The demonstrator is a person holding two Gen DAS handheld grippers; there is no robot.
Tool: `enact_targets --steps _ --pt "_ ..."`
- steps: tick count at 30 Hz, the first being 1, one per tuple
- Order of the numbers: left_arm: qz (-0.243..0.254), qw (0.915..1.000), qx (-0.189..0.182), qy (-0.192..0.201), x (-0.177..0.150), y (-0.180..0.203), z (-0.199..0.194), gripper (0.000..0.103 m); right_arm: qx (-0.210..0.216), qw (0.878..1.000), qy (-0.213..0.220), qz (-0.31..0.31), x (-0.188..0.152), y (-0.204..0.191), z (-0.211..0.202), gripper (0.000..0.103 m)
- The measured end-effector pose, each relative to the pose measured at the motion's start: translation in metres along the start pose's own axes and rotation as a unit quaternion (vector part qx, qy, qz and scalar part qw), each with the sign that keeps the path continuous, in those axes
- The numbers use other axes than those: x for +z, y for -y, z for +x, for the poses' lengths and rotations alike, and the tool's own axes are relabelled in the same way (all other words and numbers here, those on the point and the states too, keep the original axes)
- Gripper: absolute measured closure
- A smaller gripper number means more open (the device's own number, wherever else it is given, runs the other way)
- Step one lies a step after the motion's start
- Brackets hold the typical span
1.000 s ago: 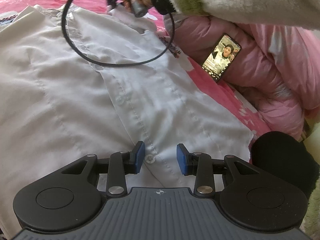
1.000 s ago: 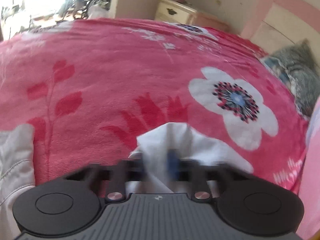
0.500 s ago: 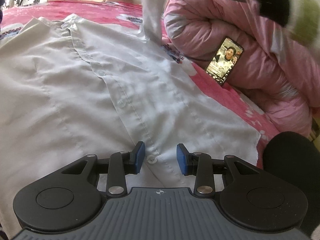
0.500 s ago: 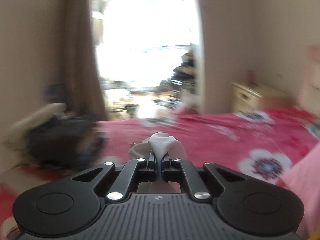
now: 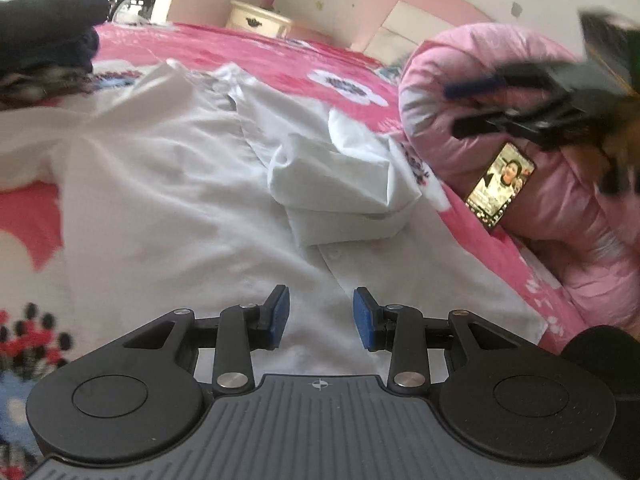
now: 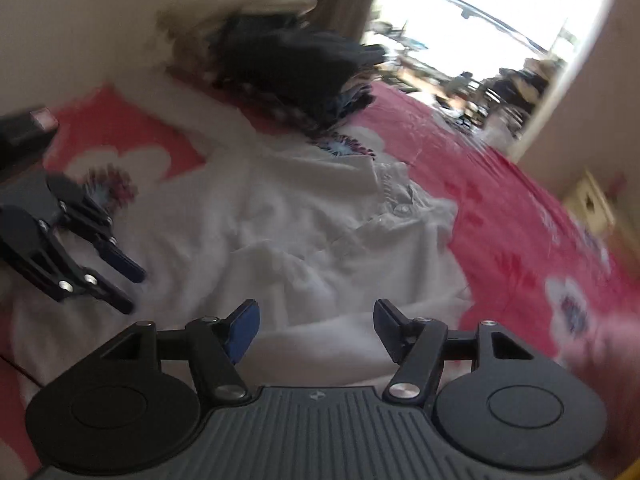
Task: Fold clothes
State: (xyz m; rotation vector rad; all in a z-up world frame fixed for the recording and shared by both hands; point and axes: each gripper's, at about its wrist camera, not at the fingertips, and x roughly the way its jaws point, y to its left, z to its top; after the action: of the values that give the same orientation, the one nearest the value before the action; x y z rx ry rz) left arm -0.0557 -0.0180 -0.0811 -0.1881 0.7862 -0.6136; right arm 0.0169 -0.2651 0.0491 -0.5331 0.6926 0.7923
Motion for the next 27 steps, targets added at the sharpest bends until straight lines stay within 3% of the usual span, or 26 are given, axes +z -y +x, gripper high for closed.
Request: enact_targets --steps 2,4,5,8,10,11,12,13,17,19,22,25,27 --pt "0.014 0.9999 0.003 0.004 0.007 -0.001 -0.007 0.068 -0.002 0.994 0.022 0.103 -0.011 -0.004 -0.014 0.037" --pt "0.031 0.9995 0.005 0.008 0.016 -0.001 -0.012 0.068 -0.006 0.972 0.05 0.23 -0.029 -0.006 -0.023 0.037" --pt "0.041 0.9991 0.007 0.01 0.022 -0.001 -0.013 0.068 0.002 0.952 0.065 0.299 -0.041 -0.003 -0.025 0.037" --pt "0.086 0.996 0.022 0.012 0.038 0.003 -0.013 0.068 0.045 0.862 0.091 0.496 -0.086 0.007 -0.015 0.039" --pt "0.116 0.9927 0.032 0.016 0.046 0.007 -0.011 0.067 0.056 0.833 0.082 0.544 -0.102 0.011 0.001 0.045" --pt "0.126 0.991 0.04 0.018 0.049 0.008 -0.009 0.067 0.045 0.832 0.08 0.547 -0.105 0.006 0.004 0.048" --pt "0.13 0.9903 0.045 0.018 0.05 0.009 -0.006 0.067 0.033 0.837 0.08 0.54 -0.105 0.002 0.006 0.05" --pt "0.126 0.9907 0.046 0.017 0.049 0.009 -0.003 0.067 0.022 0.853 0.085 0.514 -0.099 -0.001 0.006 0.052" --pt "0.104 0.993 0.055 0.015 0.043 0.008 0.008 0.067 -0.016 0.936 0.094 0.338 -0.051 -0.03 0.017 0.052" --pt "0.083 0.9944 0.065 0.013 0.041 0.003 0.012 0.067 -0.026 0.964 0.086 0.25 -0.028 -0.045 0.031 0.052" --pt "0.042 0.9967 0.068 0.01 0.037 -0.009 0.013 0.067 -0.043 0.987 0.065 0.141 -0.005 -0.065 0.063 0.05" --pt "0.027 0.9972 0.069 0.008 0.035 -0.018 0.01 0.067 -0.062 0.994 0.031 0.09 -0.001 -0.074 0.093 0.05" --pt "0.028 0.9974 0.065 0.01 0.036 -0.021 0.01 0.067 -0.077 0.995 0.007 0.065 0.0 -0.077 0.113 0.062"
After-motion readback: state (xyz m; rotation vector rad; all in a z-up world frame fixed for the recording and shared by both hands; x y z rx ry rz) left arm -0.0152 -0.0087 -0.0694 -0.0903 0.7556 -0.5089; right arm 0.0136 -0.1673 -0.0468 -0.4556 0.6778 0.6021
